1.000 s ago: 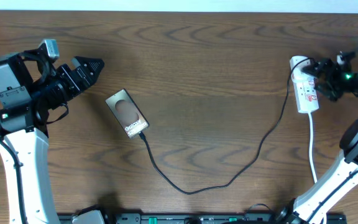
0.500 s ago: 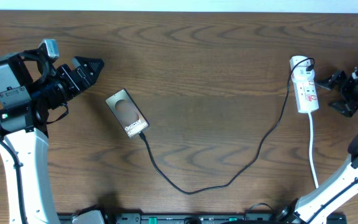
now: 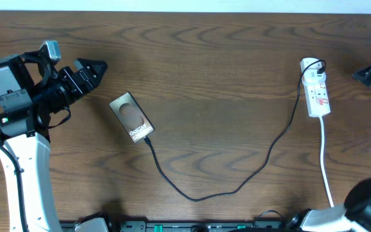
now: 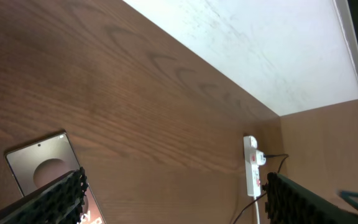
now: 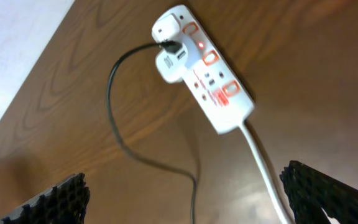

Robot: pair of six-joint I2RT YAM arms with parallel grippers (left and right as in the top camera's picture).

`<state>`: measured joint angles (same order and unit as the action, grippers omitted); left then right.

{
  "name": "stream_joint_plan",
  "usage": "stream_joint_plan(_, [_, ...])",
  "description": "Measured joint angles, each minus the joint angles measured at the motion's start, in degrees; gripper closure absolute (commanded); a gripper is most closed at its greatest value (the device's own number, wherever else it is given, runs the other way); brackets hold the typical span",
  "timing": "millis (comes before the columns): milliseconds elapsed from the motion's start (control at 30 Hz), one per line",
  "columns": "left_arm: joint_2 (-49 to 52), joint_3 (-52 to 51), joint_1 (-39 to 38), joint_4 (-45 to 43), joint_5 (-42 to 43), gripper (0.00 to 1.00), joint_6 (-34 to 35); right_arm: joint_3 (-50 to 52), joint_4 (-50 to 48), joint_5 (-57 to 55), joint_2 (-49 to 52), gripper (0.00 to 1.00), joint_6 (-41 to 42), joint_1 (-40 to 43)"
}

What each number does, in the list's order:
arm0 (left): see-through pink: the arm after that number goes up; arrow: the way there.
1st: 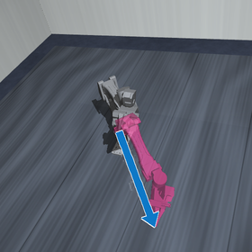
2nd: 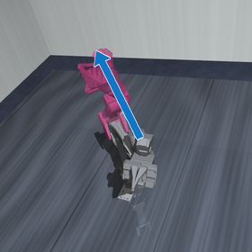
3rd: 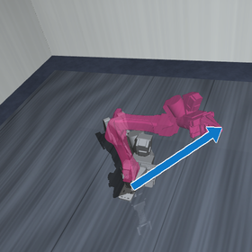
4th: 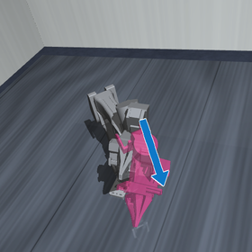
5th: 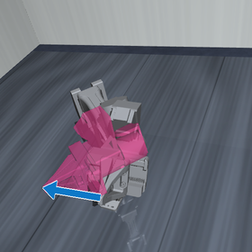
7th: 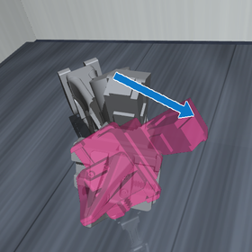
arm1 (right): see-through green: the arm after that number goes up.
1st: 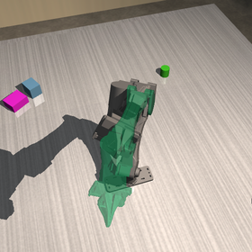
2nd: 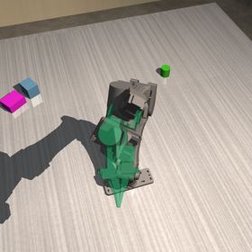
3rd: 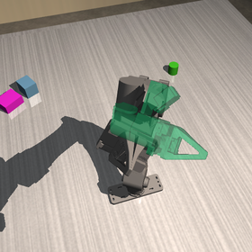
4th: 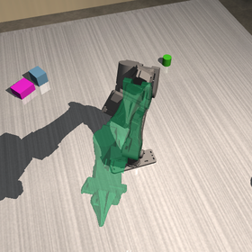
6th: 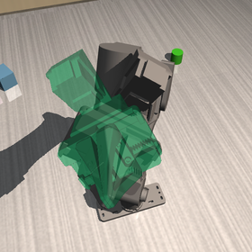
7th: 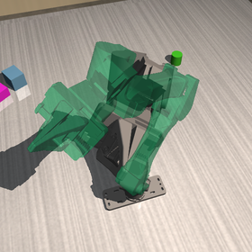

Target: Plug charger to phone and switch on socket

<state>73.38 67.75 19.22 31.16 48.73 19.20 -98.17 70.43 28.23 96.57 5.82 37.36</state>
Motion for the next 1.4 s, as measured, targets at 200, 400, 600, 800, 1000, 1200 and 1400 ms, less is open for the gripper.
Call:
stream_joint_plan(200, [0.0, 0.0, 0.0, 0.0, 0.0, 0.10, 0.0, 0.0, 4.6, -3.0, -9.2, 0.01, 4.3, 0.0])
stream_joint_plan(400, [0.0, 0.0, 0.0, 0.0, 0.0, 0.10, 0.0, 0.0, 6.8, -3.8, -14.4, 0.01, 5.8, 0.0])
stream_joint_plan(600, [0.0, 0.0, 0.0, 0.0, 0.0, 0.10, 0.0, 0.0, 6.9, -3.9, -15.3, 0.01, 6.2, 0.0])
stream_joint_plan(800, [0.0, 0.0, 0.0, 0.0, 0.0, 0.10, 0.0, 0.0, 6.9, -4.1, -15.3, 0.01, 6.2, 0.0])
stream_joint_plan(1000, [0.0, 0.0, 0.0, 0.0, 0.0, 0.10, 0.0, 0.0, 6.9, -4.1, -15.3, 0.01, 6.2, 0.0])
stream_joint_plan(1200, [0.0, 0.0, -0.1, 0.0, -0.5, 0.10, 0.0, 0.0, 6.9, -4.1, -15.3, 0.01, 6.2, 0.0])
stream_joint_plan(1400, [0.0, 0.0, -0.2, -0.1, -1.3, 0.10, 0.0, 0.0, 6.9, -4.1, -15.3, 0.01, 6.2, 0.0])
